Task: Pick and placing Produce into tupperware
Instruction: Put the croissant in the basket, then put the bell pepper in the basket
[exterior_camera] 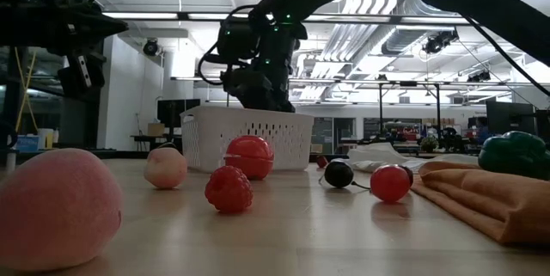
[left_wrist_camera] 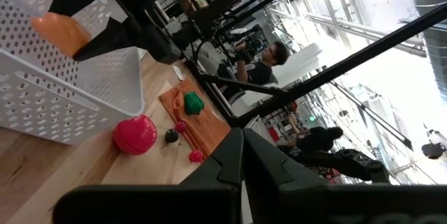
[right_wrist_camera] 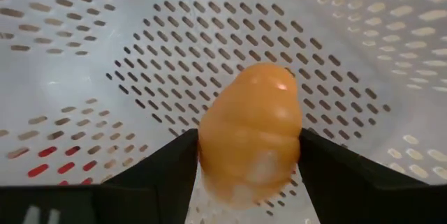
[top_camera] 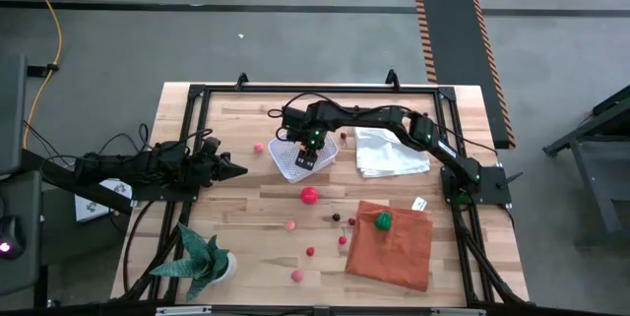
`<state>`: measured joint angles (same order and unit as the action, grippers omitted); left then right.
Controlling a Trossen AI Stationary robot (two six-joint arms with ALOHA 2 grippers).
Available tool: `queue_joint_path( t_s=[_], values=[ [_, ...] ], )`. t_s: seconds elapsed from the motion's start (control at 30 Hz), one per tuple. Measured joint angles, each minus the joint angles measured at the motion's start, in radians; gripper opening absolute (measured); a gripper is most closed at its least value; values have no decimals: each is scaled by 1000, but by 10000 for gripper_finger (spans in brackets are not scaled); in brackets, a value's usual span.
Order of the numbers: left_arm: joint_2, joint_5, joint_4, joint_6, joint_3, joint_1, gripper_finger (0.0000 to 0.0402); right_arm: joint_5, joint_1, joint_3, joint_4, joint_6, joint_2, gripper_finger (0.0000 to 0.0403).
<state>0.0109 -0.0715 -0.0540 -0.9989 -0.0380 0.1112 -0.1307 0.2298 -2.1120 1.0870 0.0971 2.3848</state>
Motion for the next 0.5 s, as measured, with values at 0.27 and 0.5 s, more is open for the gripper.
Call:
queue_joint_path(
  t_s=[0.27,0.5],
  values=[
    [0,0,0,0,0,0,1,0,0,0,0,0,0,241],
    [0,0,0,4,0,0,1,0,0,0,-15,-2,0,241]
  ],
)
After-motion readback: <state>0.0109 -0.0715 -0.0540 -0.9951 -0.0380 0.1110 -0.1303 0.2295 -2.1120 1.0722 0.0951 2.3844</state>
